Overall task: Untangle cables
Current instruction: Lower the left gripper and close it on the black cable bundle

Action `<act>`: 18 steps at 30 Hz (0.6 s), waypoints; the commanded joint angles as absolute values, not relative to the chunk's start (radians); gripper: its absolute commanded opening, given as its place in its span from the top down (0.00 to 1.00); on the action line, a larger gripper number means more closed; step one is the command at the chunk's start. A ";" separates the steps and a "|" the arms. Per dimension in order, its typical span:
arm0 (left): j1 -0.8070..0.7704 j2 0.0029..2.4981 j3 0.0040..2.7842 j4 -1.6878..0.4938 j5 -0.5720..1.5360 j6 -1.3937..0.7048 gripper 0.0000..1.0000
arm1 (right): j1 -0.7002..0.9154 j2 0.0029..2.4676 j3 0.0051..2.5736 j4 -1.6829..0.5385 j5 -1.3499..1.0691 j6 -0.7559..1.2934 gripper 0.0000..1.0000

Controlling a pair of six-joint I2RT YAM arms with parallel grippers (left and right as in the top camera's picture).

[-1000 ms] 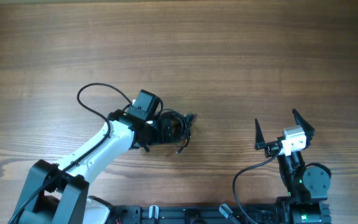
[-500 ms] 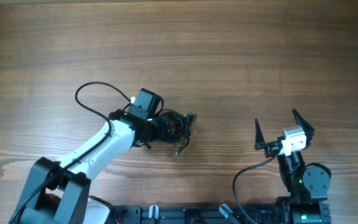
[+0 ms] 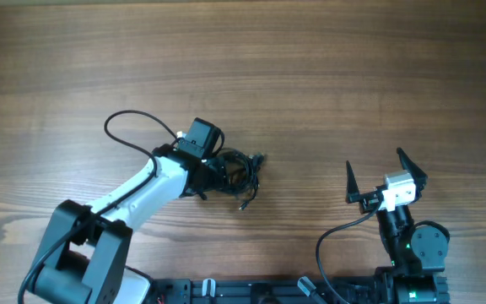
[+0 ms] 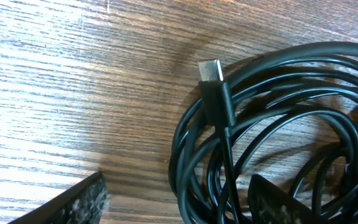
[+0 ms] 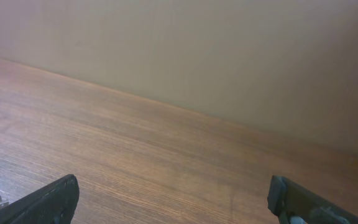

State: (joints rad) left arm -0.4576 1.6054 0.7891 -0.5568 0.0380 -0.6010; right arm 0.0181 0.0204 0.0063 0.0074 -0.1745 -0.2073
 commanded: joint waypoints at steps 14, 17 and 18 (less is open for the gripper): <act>-0.461 1.684 0.755 -0.698 -0.199 -0.514 0.00 | 0.019 0.014 0.005 0.011 -0.157 -0.210 0.00; -0.461 1.684 0.755 -0.682 -0.200 -0.500 0.00 | 0.019 0.014 0.005 0.011 -0.157 -0.210 0.00; -0.461 1.684 0.756 -0.680 -0.199 -0.496 0.00 | 0.019 0.014 0.005 0.011 -0.157 -0.210 0.00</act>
